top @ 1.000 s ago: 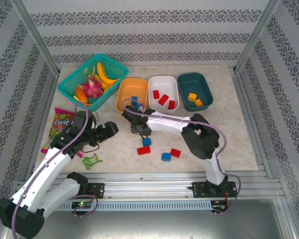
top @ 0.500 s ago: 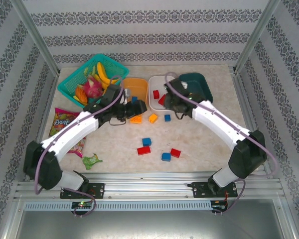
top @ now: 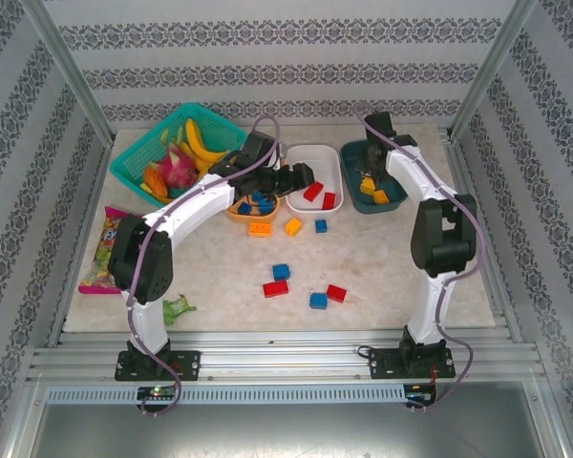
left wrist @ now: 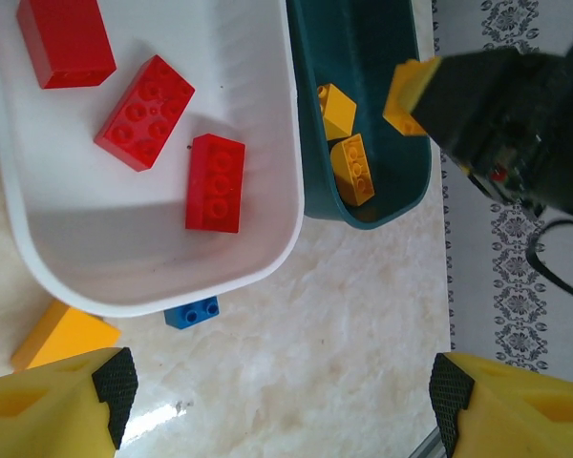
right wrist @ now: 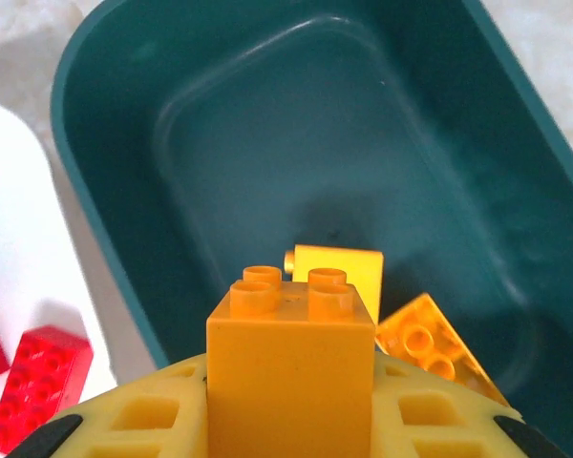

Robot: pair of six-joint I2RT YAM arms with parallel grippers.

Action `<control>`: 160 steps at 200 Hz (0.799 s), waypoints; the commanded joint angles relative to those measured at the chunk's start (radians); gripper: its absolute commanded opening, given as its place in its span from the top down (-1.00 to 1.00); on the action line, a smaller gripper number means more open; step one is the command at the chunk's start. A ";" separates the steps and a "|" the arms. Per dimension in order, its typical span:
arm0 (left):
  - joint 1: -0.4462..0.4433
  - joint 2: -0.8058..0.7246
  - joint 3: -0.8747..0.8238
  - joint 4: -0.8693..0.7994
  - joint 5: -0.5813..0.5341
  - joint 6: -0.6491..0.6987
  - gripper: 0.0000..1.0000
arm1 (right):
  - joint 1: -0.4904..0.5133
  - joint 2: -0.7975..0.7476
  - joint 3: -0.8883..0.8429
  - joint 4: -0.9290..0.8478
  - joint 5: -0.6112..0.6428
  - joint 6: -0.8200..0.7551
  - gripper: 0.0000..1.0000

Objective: Sort the legos into containers by color

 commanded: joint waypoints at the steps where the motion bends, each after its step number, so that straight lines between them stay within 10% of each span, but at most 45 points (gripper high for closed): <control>1: -0.009 0.011 0.054 -0.024 0.011 0.025 -0.65 | 0.010 0.056 0.059 -0.107 -0.039 -0.035 0.49; 50: -0.011 0.008 0.038 -0.023 0.012 0.020 -0.65 | -0.039 0.016 -0.043 -0.046 -0.078 -0.032 0.45; 160: -0.019 0.018 0.057 -0.029 -0.004 0.017 -0.65 | -0.088 0.294 0.329 -0.197 0.106 -0.112 0.42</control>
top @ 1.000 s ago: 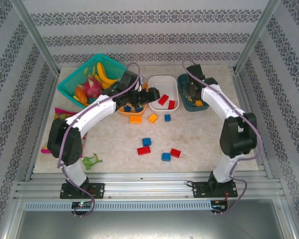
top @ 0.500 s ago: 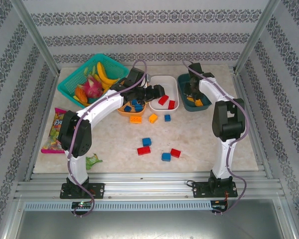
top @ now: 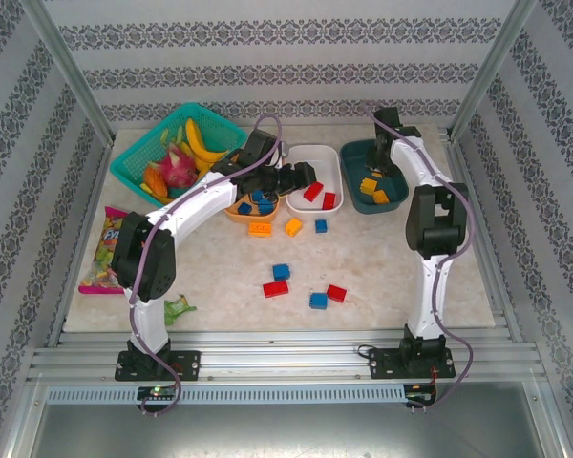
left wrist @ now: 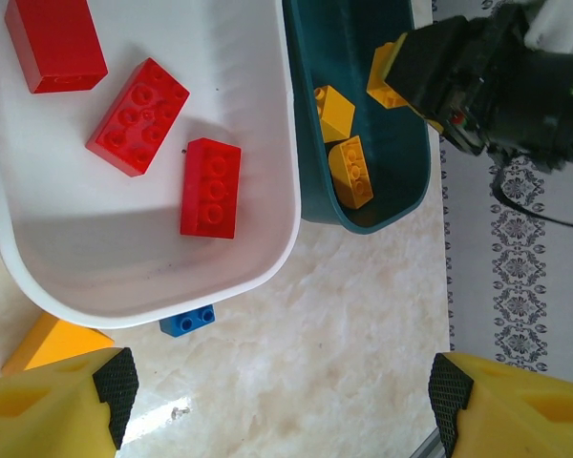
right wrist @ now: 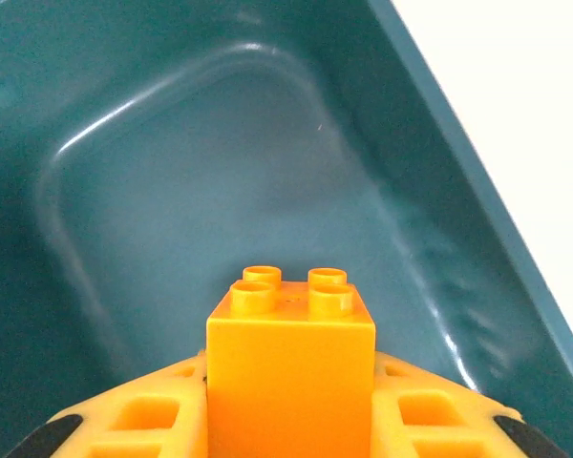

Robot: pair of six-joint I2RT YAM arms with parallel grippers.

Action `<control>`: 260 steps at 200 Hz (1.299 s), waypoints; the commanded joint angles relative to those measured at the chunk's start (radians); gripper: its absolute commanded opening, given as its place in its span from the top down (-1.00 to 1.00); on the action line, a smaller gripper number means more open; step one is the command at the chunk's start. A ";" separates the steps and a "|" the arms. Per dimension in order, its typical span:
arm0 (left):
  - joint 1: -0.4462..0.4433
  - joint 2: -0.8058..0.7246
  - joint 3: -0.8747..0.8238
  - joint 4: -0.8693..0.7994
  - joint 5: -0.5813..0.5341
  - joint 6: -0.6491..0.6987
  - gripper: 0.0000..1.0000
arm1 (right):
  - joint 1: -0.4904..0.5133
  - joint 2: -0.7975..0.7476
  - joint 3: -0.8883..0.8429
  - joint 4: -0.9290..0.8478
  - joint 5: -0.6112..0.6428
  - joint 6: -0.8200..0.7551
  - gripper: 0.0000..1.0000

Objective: Sort the legos into containers by color

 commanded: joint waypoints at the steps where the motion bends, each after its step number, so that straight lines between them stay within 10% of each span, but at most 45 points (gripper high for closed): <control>1: -0.017 0.001 0.031 -0.017 -0.007 0.016 -0.65 | -0.003 0.089 0.100 -0.094 0.090 -0.040 0.42; 66: -0.029 -0.006 0.033 -0.053 -0.014 0.042 -0.65 | -0.006 0.158 0.175 -0.175 0.070 -0.045 0.38; 166: -0.035 -0.093 -0.026 -0.160 -0.019 0.114 -0.64 | 0.016 -0.059 0.137 -0.148 0.011 -0.012 -0.26; 260: -0.169 -0.279 -0.378 -0.359 -0.156 0.197 -0.79 | 0.326 -0.988 -0.991 0.506 -0.412 0.050 -0.58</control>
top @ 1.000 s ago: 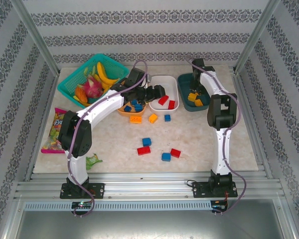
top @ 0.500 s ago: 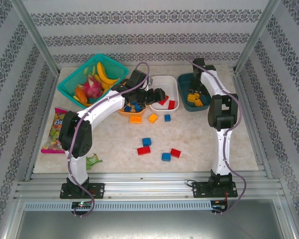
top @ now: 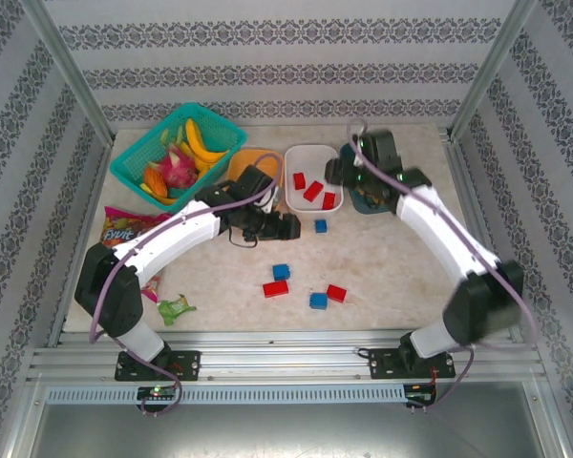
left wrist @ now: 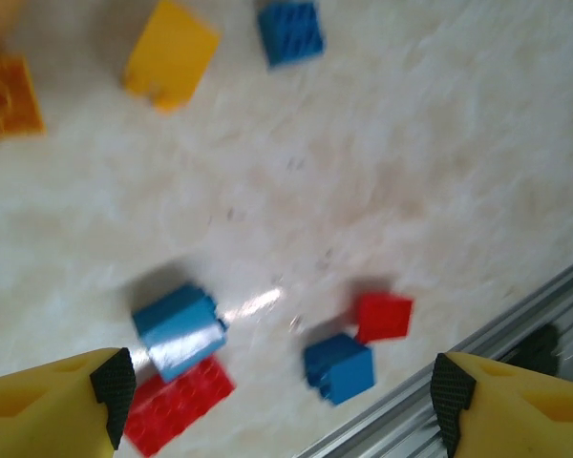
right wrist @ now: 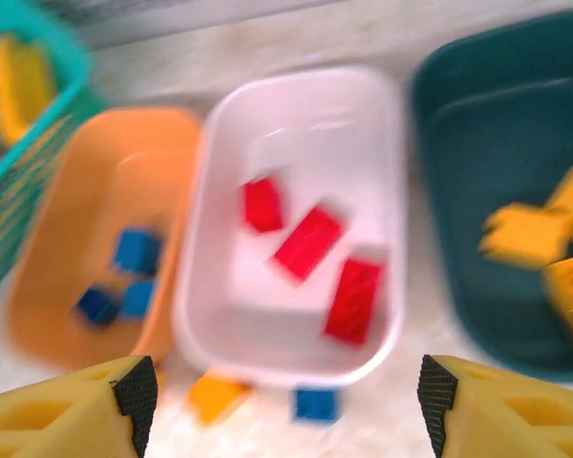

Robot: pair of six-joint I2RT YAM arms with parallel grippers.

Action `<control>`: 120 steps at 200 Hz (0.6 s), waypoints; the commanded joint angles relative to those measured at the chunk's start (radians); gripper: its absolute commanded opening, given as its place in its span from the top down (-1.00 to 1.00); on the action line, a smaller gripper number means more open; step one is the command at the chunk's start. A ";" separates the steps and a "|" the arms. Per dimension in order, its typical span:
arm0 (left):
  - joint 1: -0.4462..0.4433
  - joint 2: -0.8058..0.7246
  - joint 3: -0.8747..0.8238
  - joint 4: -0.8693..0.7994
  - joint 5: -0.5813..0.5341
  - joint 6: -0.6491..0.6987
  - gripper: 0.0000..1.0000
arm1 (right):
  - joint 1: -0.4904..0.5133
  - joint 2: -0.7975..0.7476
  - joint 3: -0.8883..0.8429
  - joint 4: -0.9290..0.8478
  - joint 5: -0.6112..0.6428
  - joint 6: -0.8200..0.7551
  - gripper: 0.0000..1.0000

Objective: Sort the legos into containers by color

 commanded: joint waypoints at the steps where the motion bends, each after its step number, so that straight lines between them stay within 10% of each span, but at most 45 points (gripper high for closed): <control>1: -0.048 0.018 -0.056 -0.057 -0.075 -0.004 -0.79 | 0.041 -0.158 -0.248 0.155 -0.196 0.051 -0.59; 56: -0.137 0.165 -0.044 -0.064 -0.197 -0.140 -0.79 | 0.197 -0.584 -0.581 0.060 -0.229 0.200 -0.77; 120: -0.160 0.318 0.066 -0.154 -0.260 -0.186 -0.55 | 0.217 -0.664 -0.623 0.026 -0.227 0.215 -0.73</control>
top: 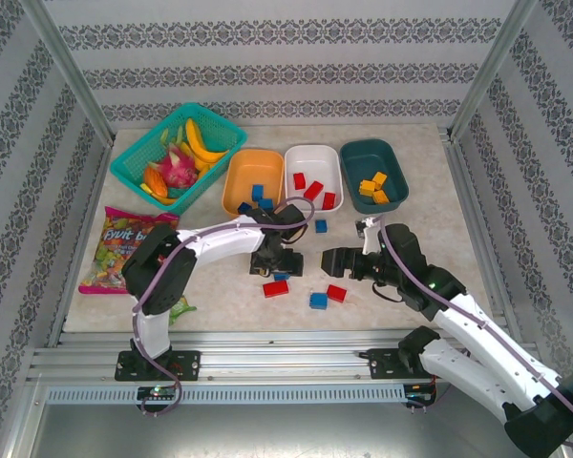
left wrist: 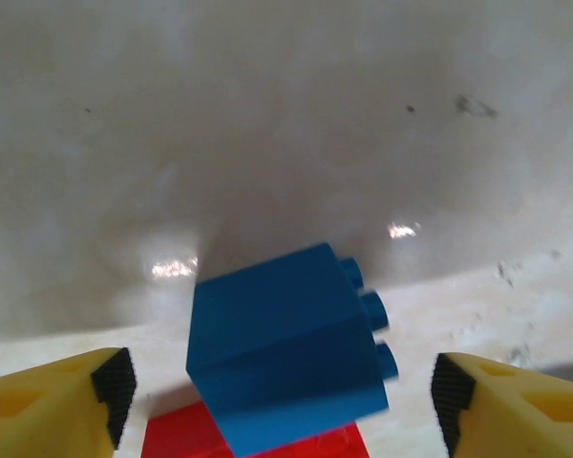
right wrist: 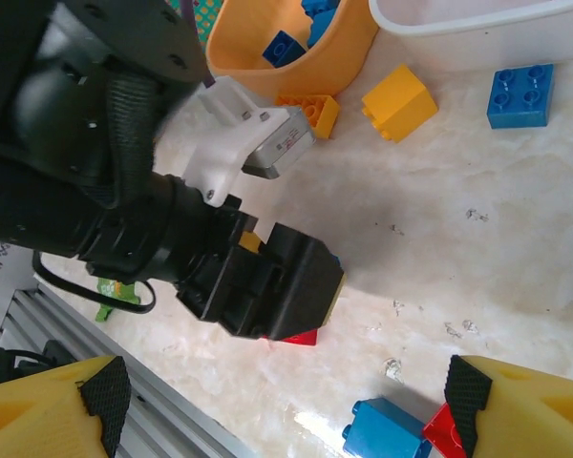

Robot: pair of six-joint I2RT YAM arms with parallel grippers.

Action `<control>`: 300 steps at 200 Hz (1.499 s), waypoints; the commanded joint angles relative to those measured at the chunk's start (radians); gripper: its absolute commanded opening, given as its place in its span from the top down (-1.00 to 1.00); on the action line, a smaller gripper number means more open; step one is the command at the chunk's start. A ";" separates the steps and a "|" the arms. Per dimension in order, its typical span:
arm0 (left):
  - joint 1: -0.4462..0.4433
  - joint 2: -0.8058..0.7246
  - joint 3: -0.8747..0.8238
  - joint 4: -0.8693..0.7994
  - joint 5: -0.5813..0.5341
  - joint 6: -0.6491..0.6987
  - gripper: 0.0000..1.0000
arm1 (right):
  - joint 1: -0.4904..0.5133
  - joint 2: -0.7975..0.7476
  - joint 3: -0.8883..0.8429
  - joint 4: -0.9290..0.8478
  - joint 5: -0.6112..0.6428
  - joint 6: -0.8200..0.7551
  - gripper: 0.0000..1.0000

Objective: Sort the legos into containers by color

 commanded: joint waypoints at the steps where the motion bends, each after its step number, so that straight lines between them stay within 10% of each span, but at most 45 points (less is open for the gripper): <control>1: -0.020 0.026 0.048 -0.070 -0.059 -0.038 -0.53 | 0.012 -0.005 -0.021 -0.010 -0.015 0.015 -0.73; 63: -0.023 0.037 0.090 -0.089 -0.101 -0.032 0.21 | 0.005 0.007 -0.021 0.023 -0.034 0.009 -0.72; 161: 0.186 -0.008 0.480 -0.273 -0.183 0.104 0.25 | 0.002 0.238 0.249 0.147 0.031 -0.038 -0.70; 300: 0.426 0.572 1.065 -0.060 -0.022 0.251 0.22 | -0.069 0.592 0.471 0.238 0.019 0.044 -0.67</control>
